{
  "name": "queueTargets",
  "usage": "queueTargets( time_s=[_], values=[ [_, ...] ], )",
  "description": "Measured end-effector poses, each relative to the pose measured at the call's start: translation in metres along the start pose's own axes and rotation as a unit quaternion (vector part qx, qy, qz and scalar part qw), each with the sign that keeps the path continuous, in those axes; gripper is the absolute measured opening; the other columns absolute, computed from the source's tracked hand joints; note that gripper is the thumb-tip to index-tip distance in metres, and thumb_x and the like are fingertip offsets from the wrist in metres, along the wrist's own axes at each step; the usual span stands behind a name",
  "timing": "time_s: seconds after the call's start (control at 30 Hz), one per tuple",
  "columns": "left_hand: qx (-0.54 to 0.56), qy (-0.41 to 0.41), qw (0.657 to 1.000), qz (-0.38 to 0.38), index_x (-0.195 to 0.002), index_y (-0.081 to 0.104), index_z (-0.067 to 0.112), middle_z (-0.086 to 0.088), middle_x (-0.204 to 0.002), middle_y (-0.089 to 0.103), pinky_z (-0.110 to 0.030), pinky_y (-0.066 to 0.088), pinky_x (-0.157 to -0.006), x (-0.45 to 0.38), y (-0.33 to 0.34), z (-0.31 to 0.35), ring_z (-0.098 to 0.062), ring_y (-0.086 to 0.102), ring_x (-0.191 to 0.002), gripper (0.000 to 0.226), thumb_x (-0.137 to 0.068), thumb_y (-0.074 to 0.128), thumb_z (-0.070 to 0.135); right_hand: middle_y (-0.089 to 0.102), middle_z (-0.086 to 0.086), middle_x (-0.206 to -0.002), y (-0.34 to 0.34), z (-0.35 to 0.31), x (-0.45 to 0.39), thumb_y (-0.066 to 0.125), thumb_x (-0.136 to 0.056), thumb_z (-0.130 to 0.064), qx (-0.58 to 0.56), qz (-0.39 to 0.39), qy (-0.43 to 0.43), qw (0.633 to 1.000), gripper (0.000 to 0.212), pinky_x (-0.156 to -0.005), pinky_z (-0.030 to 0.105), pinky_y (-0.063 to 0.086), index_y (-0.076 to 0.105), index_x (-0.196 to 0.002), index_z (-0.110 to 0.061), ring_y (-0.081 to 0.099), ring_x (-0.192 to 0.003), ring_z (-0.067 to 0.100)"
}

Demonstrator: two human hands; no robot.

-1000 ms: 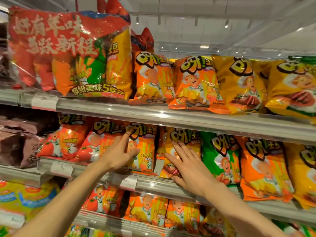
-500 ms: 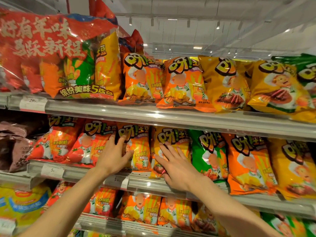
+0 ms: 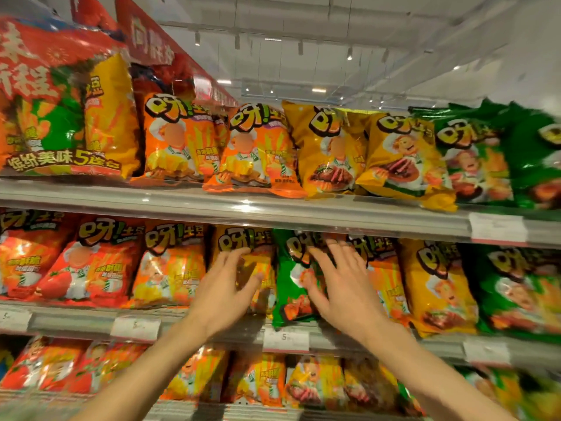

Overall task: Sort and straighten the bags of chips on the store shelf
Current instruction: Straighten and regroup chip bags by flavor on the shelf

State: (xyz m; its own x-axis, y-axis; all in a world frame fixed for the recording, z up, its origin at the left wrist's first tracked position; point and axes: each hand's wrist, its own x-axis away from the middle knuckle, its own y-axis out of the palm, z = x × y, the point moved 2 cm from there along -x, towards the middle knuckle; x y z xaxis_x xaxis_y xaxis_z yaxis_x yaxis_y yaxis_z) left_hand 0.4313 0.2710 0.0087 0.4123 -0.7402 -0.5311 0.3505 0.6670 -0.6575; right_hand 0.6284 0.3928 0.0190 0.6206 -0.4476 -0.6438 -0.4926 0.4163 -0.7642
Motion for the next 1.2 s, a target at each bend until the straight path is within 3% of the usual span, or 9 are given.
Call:
queueTargets(
  time_s=[0.07, 0.17, 0.33, 0.5, 0.63, 0.73, 0.83, 1.07, 1.2],
  values=[
    [-0.003, -0.013, 1.000, -0.020, -0.148, 0.036, 0.023, -0.004, -0.136, 0.050, -0.039, 0.045, -0.102, -0.006, 0.025, 0.022, -0.024, 0.052, -0.124, 0.068, -0.093, 0.053, 0.058, 0.039, 0.018, -0.149, -0.005, 0.026, 0.012, 0.039, -0.095, -0.058, 0.004, -0.007, 0.062, 0.998, 0.066, -0.115, 0.048, 0.027, 0.038, -0.147, -0.017, 0.033, -0.140, 0.038],
    [-0.033, -0.064, 0.996, -0.047, -0.153, 0.027, 0.015, -0.009, -0.151, 0.040, -0.037, 0.039, -0.107, -0.016, 0.052, 0.046, -0.025, 0.043, -0.136, 0.083, -0.092, 0.049, 0.066, 0.020, 0.018, -0.160, 0.001, 0.054, 0.029, 0.038, -0.092, -0.069, 0.001, -0.055, 0.124, 0.991, 0.082, -0.121, 0.043, 0.012, 0.020, -0.154, -0.018, 0.014, -0.149, 0.035],
    [-0.020, -0.137, 0.988, -0.063, -0.137, 0.048, 0.011, -0.015, -0.139, 0.051, -0.042, 0.044, -0.101, -0.030, 0.077, 0.052, -0.030, 0.045, -0.129, 0.090, -0.081, 0.044, 0.081, -0.003, 0.015, -0.165, 0.016, 0.073, 0.044, 0.031, -0.090, -0.075, -0.036, -0.098, 0.143, 0.984, 0.092, -0.122, 0.041, -0.003, 0.000, -0.158, -0.021, -0.008, -0.152, 0.030],
    [0.009, -0.149, 0.988, -0.037, -0.131, 0.054, 0.016, -0.009, -0.129, 0.057, -0.042, 0.045, -0.097, -0.032, 0.084, 0.054, -0.026, 0.047, -0.124, 0.097, -0.065, 0.042, 0.087, -0.005, 0.011, -0.165, 0.018, 0.082, 0.044, 0.040, -0.091, -0.070, -0.089, -0.098, 0.147, 0.980, 0.090, -0.122, 0.039, -0.003, 0.000, -0.158, -0.025, -0.010, -0.152, 0.027],
    [0.116, -0.160, 0.979, -0.052, -0.133, 0.036, 0.012, -0.001, -0.121, 0.059, -0.035, 0.050, -0.081, -0.026, 0.085, 0.067, -0.021, 0.060, -0.106, 0.078, -0.082, 0.068, 0.062, -0.007, 0.006, -0.165, 0.019, 0.090, 0.046, 0.044, -0.090, -0.070, -0.136, -0.102, 0.156, 0.973, 0.090, -0.120, 0.036, -0.002, -0.001, -0.157, -0.030, -0.010, -0.151, 0.021],
    [0.198, -0.181, 0.963, -0.039, -0.134, 0.030, 0.009, -0.002, -0.122, 0.061, -0.036, 0.051, -0.085, -0.029, 0.082, 0.064, -0.020, 0.061, -0.106, 0.081, -0.081, 0.076, 0.050, -0.006, 0.003, -0.166, 0.016, 0.093, 0.046, 0.048, -0.090, -0.067, -0.165, -0.103, 0.157, 0.968, 0.089, -0.121, 0.035, 0.000, 0.000, -0.156, -0.032, -0.010, -0.151, 0.019],
    [0.238, -0.210, 0.948, -0.016, -0.146, 0.023, 0.007, -0.004, -0.129, 0.058, -0.035, 0.048, -0.093, -0.029, 0.076, 0.057, -0.022, 0.058, -0.116, 0.096, -0.080, 0.075, 0.055, -0.004, -0.001, -0.165, 0.012, 0.094, 0.047, 0.052, -0.090, -0.063, -0.193, -0.100, 0.154, 0.964, 0.088, -0.121, 0.035, 0.002, 0.001, -0.156, -0.034, -0.009, -0.151, 0.016],
    [0.227, -0.178, 0.957, 0.007, -0.146, 0.040, 0.023, 0.006, -0.110, 0.057, -0.024, 0.042, -0.080, -0.009, 0.037, 0.041, -0.006, 0.053, -0.094, 0.074, -0.086, 0.066, 0.058, 0.001, 0.001, -0.165, 0.019, 0.089, 0.046, 0.053, -0.091, -0.062, -0.175, -0.079, 0.158, 0.968, 0.086, -0.120, 0.035, 0.002, 0.006, -0.156, -0.033, -0.004, -0.152, 0.018],
    [0.228, -0.176, 0.958, -0.001, -0.145, 0.041, 0.031, 0.002, -0.144, 0.048, -0.035, 0.040, -0.101, 0.005, 0.014, 0.017, -0.017, 0.050, -0.126, 0.072, -0.084, 0.067, 0.059, 0.004, 0.008, -0.165, 0.029, 0.073, 0.037, 0.044, -0.092, -0.067, -0.095, -0.084, 0.147, 0.981, 0.085, -0.122, 0.042, 0.001, 0.006, -0.157, -0.027, -0.001, -0.152, 0.027]
  ],
)
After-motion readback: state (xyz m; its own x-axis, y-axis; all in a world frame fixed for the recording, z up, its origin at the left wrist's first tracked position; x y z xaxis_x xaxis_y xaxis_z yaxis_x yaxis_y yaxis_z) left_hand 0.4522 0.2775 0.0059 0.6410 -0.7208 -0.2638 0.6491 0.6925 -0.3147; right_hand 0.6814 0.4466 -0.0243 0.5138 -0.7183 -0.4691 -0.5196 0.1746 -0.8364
